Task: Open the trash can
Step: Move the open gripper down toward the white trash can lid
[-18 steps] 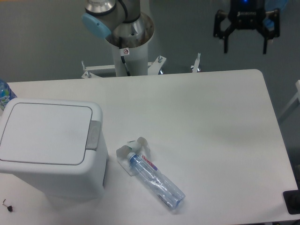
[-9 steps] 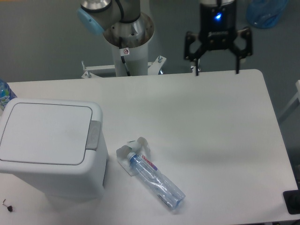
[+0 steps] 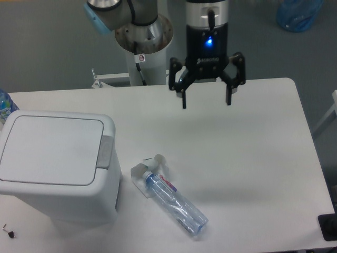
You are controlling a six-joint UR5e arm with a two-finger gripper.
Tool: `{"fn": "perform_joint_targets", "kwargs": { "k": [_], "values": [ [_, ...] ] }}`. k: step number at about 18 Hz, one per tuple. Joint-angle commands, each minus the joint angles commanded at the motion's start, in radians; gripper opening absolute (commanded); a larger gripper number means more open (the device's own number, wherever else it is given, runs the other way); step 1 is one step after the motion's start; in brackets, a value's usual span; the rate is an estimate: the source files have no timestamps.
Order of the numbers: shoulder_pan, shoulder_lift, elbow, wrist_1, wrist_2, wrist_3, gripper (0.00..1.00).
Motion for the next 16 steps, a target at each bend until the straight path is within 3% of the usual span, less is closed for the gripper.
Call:
{"fn": "perform_joint_targets", "kwargs": {
  "k": [7,16],
  "values": [
    [-0.107,-0.097,0.038,0.031,0.0,-0.057,1.0],
    [-0.155,-0.118,0.029,0.046,-0.031,-0.218,1.0]
  ]
}}
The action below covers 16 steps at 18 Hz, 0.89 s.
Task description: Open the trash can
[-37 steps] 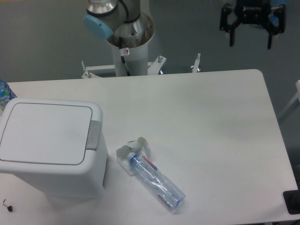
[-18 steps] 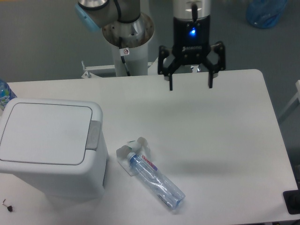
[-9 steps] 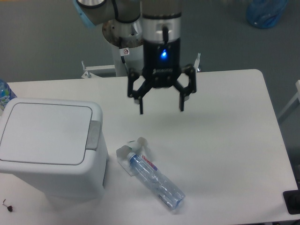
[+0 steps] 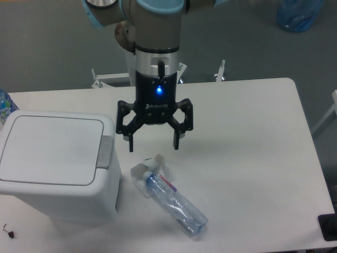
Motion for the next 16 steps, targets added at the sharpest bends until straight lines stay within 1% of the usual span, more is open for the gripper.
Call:
{"fn": "perform_joint_targets", "kwargs": {
  "k": [16],
  "values": [
    [-0.031,0.002,-0.034,0.0,-0.002,-0.005,1.0]
  ]
}}
